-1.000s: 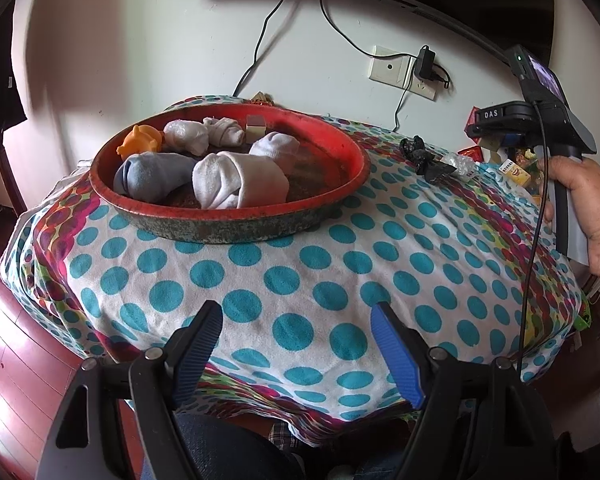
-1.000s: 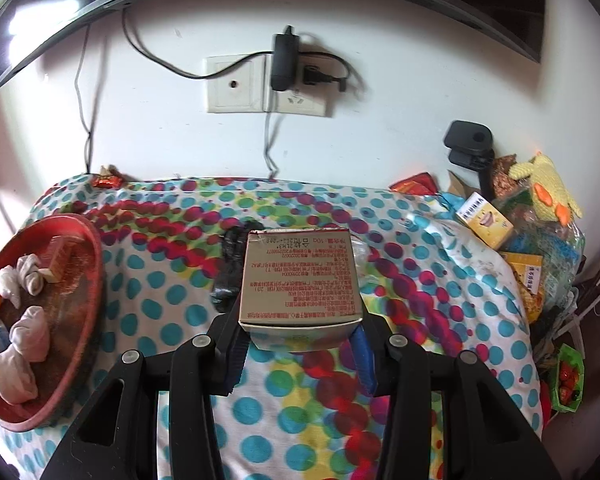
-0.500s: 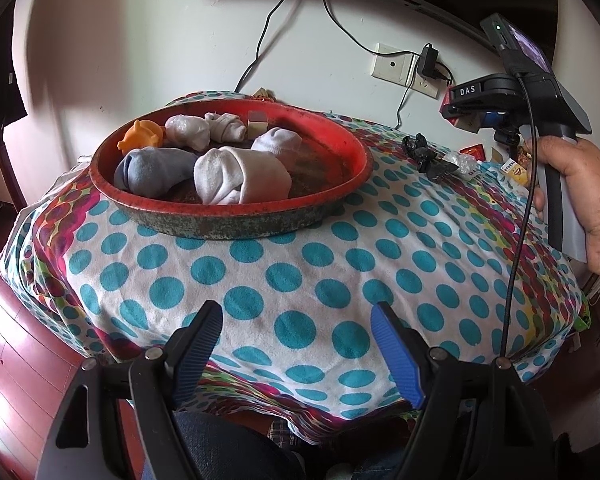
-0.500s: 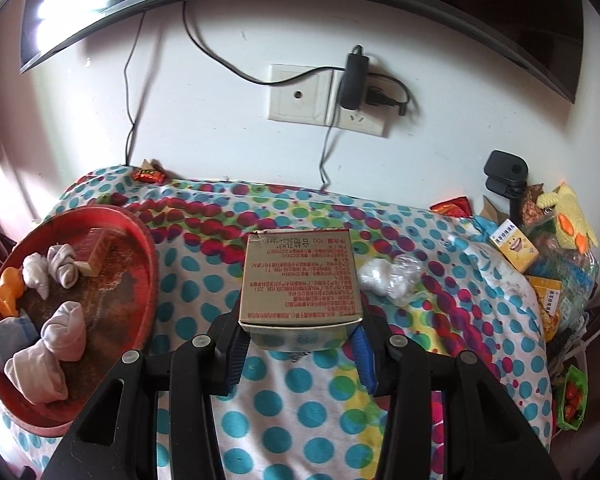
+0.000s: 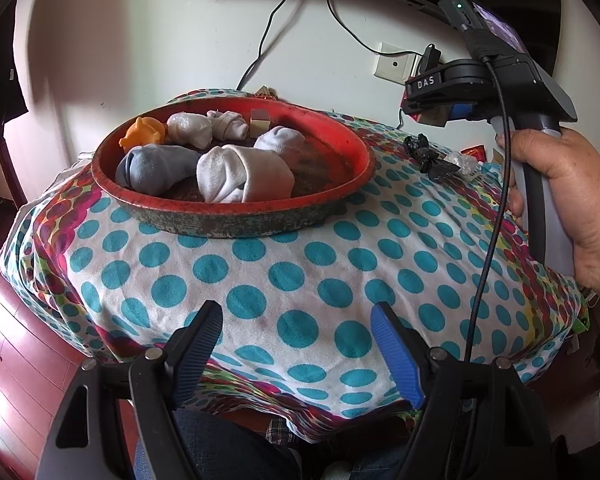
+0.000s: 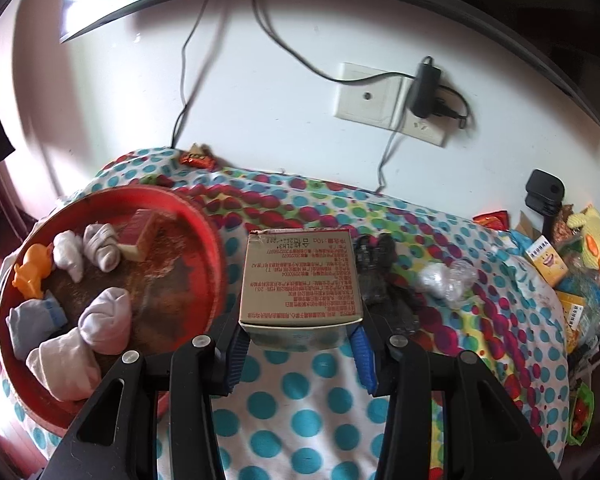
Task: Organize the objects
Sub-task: 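Carry the beige box into the red tray and lower it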
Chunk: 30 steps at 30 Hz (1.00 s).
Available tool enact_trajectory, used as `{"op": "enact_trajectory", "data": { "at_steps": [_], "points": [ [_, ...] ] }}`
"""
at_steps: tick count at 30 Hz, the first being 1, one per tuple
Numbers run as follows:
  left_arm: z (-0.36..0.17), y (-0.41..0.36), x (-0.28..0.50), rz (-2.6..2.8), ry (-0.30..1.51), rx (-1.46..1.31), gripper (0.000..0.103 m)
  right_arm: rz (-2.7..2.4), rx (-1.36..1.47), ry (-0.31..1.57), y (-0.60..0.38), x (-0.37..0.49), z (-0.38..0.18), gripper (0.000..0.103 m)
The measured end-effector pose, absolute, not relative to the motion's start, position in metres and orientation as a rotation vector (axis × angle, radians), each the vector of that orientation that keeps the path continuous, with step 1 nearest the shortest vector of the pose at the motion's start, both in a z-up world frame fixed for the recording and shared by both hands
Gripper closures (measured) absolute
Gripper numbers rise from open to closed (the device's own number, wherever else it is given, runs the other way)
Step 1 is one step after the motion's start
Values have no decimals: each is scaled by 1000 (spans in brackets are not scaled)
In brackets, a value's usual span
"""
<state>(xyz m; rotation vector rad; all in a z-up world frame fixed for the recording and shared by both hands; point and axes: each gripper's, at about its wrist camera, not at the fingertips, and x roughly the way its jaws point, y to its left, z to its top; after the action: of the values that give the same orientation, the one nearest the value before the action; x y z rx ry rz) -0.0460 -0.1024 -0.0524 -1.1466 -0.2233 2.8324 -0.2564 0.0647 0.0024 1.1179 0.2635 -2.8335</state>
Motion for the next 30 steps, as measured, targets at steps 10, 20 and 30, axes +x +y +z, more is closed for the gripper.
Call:
{"op": "enact_trajectory", "data": {
  "at_steps": [10, 20, 30],
  "points": [
    [-50, -107, -45, 2845, -255, -1148, 24, -2752, 1105, 333, 23, -267, 1, 61],
    [-49, -123, -50, 2845, -347, -1154, 24, -2596, 1126, 366, -57, -282, -20, 61],
    [-53, -139, -56, 2850, -440, -1203, 24, -2419, 1140, 408, -130, -280, -42, 61]
  ]
}}
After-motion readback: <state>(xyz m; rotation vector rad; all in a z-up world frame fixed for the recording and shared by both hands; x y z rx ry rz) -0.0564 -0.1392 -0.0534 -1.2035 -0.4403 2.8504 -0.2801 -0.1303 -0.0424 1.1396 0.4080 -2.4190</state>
